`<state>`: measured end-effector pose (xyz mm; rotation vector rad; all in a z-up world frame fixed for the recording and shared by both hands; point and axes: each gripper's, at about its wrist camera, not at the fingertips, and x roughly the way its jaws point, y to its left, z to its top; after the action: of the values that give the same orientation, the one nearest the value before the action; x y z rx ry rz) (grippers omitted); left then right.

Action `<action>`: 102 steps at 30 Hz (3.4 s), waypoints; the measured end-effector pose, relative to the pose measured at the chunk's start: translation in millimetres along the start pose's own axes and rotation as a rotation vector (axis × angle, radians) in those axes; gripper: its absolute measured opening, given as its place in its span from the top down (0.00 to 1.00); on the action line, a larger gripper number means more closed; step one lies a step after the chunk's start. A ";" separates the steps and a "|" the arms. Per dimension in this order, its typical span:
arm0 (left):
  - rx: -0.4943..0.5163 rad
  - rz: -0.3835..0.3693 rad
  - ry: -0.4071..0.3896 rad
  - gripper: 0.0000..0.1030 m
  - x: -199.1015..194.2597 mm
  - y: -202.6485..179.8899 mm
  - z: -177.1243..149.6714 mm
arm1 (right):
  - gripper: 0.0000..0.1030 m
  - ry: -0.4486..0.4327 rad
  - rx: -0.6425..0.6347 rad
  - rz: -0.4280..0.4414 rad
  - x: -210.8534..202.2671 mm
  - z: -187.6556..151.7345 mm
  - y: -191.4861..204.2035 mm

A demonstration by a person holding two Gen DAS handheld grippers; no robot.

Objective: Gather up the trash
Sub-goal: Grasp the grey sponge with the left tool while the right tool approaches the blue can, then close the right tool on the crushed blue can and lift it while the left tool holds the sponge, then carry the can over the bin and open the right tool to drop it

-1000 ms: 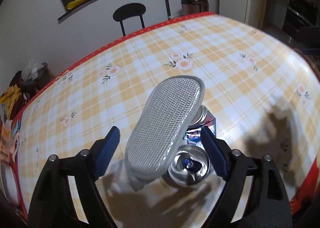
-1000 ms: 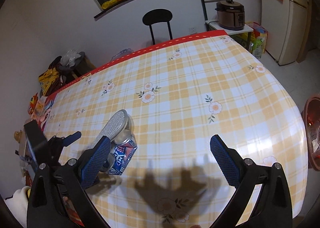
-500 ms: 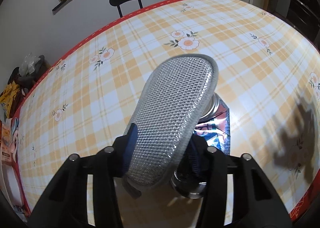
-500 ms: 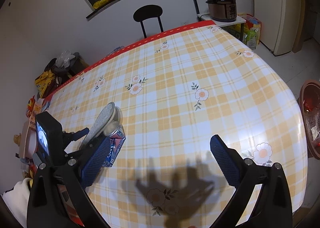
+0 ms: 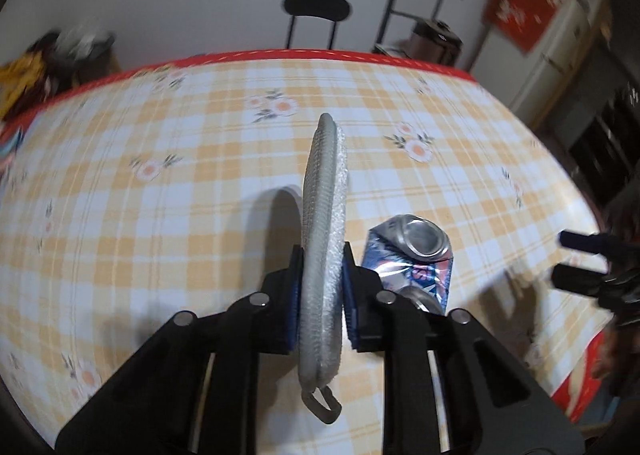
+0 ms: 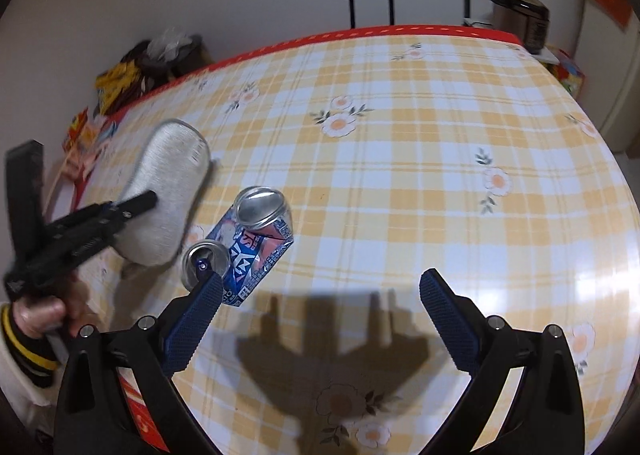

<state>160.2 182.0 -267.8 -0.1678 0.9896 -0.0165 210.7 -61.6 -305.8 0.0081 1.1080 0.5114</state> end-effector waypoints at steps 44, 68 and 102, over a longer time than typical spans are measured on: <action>-0.354 -0.081 -0.074 0.79 -67.3 69.8 -81.5 | 0.48 -0.020 -0.073 0.098 50.8 6.6 55.7; -0.221 -0.076 -0.149 0.79 -98.9 28.8 -46.9 | 0.48 -0.241 -0.089 0.143 -46.3 3.8 42.6; -0.028 -0.220 -0.198 0.79 -92.3 -209.8 0.5 | 0.48 -0.440 0.251 -0.278 -236.1 -83.6 -303.2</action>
<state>122.9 -16.7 -159.7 -0.2973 0.7709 -0.1842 176.3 -444.0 -221.0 0.1758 0.7194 0.1071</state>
